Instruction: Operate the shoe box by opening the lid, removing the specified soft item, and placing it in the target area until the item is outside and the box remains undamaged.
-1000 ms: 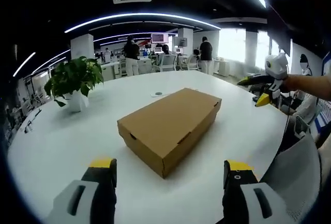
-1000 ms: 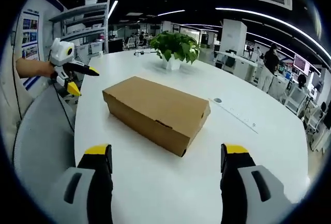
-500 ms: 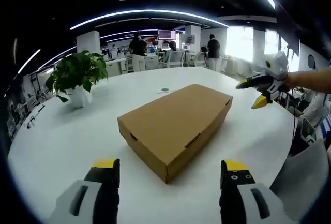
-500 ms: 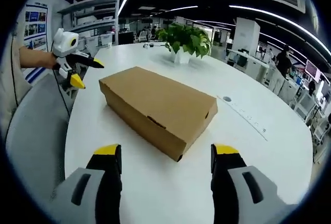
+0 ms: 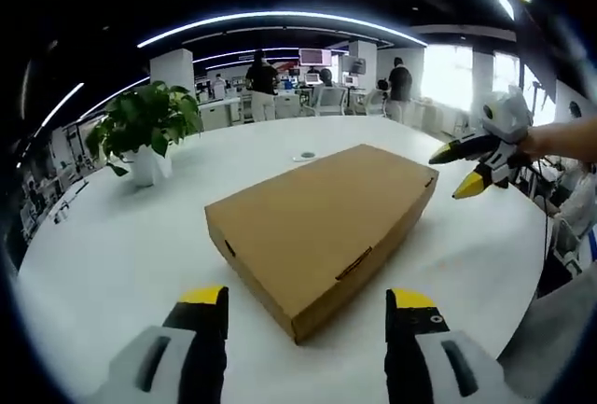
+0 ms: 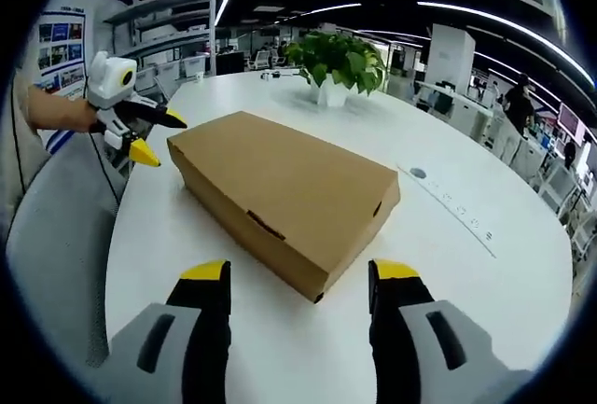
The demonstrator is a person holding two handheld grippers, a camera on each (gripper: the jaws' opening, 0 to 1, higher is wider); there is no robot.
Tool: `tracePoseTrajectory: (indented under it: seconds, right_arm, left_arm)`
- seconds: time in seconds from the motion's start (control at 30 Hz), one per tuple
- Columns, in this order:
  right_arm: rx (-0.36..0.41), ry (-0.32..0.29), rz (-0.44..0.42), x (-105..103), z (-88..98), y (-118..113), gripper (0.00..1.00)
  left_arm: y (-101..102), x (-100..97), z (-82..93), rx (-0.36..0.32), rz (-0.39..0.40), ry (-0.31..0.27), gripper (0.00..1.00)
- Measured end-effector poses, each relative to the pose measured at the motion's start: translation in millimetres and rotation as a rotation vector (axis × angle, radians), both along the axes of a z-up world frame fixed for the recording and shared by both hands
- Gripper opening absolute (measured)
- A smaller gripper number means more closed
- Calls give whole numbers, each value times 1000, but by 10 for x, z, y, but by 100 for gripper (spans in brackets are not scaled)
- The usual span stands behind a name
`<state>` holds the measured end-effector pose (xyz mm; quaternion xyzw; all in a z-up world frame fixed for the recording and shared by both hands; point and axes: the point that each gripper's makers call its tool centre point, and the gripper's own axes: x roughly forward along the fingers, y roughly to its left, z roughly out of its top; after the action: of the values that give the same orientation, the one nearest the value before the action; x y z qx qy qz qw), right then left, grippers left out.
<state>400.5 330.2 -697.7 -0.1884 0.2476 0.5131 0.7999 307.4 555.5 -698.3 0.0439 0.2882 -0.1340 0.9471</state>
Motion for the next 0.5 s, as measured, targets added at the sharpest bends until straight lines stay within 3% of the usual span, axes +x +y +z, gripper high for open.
tracePoseTrajectory:
  seconds: [0.5]
  right_arm:
    - [11,25,-19,99,-96,119,47]
  left_arm:
    - [22,75,-111,3,22,21,55]
